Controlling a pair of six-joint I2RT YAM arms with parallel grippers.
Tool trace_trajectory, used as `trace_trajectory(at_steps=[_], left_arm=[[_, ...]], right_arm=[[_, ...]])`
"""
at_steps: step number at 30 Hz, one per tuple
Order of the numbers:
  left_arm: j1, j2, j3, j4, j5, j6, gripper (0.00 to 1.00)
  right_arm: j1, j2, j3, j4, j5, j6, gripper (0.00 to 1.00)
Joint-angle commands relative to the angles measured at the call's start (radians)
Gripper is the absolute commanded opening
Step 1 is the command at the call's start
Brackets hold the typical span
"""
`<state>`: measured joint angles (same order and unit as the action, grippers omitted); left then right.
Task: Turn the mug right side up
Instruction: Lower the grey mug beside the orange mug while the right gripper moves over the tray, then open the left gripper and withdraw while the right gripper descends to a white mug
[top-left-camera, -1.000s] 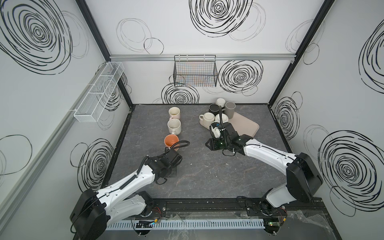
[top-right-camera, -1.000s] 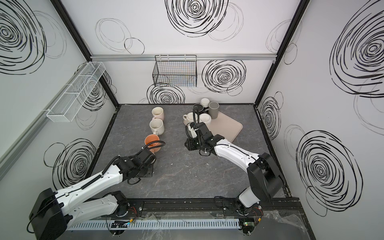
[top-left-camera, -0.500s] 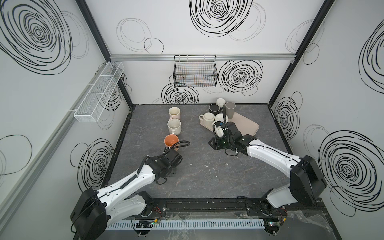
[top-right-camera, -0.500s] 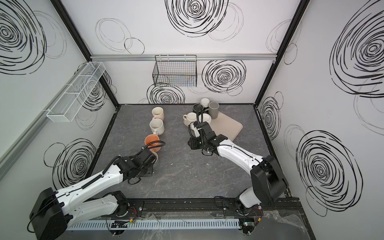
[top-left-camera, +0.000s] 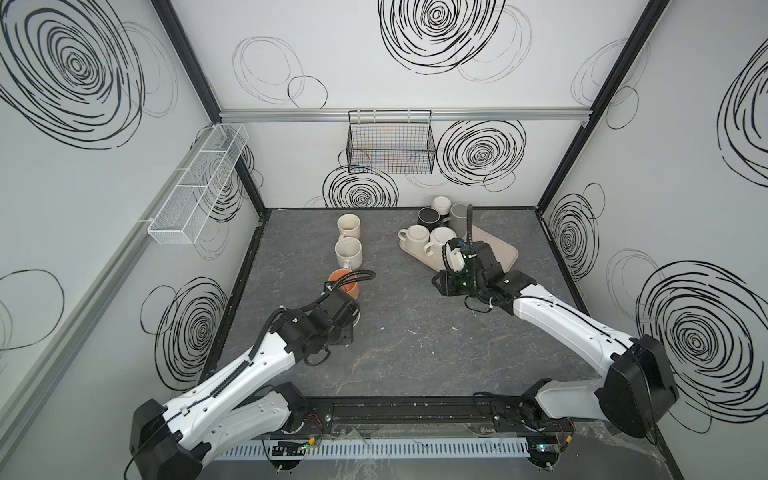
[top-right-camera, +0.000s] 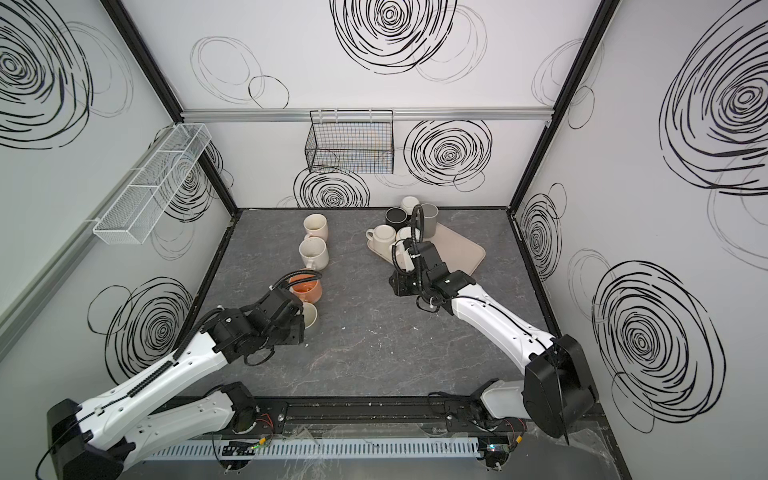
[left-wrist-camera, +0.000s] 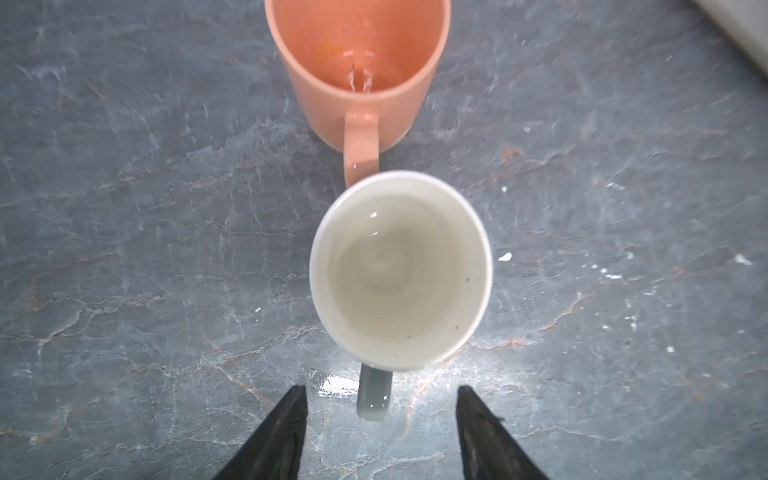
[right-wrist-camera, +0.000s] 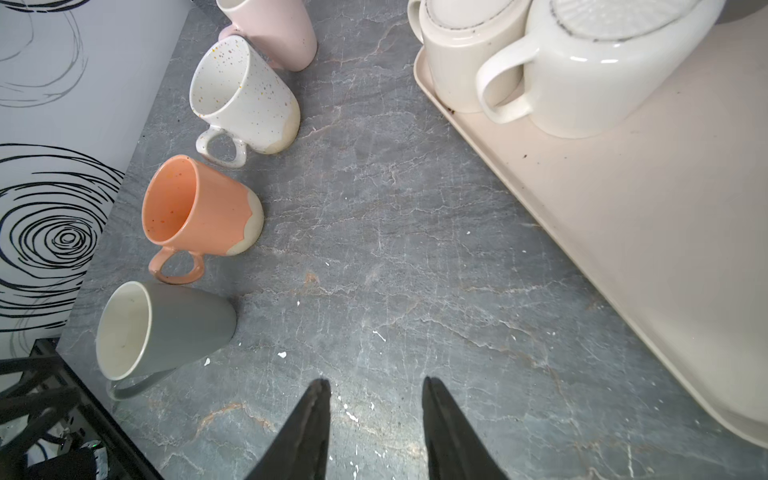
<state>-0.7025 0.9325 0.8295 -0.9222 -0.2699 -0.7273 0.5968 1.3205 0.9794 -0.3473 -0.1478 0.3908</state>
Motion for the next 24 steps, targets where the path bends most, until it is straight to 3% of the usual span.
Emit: trace_trajectory(at_steps=[1, 6, 11, 18, 24], left_arm=[[-0.002, -0.045, 0.063, -0.098, -0.043, -0.017, 0.61], [0.001, -0.037, 0.168, -0.108, -0.037, 0.018, 0.61], [0.001, 0.041, 0.244, -0.009, -0.016, 0.068, 0.61], [0.005, 0.18, 0.276, 0.222, 0.021, 0.141, 0.61], [0.027, 0.273, 0.289, 0.398, 0.035, 0.202, 0.6]], right_arm=[[-0.002, -0.059, -0.01, -0.059, 0.038, -0.007, 0.42], [-0.022, -0.092, -0.005, -0.113, 0.096, 0.009, 0.43], [-0.101, -0.081, 0.033, -0.134, 0.101, 0.01, 0.44], [-0.213, 0.047, 0.161, -0.145, 0.079, -0.019, 0.45], [-0.238, 0.159, 0.256, -0.154, 0.117, -0.038, 0.48]])
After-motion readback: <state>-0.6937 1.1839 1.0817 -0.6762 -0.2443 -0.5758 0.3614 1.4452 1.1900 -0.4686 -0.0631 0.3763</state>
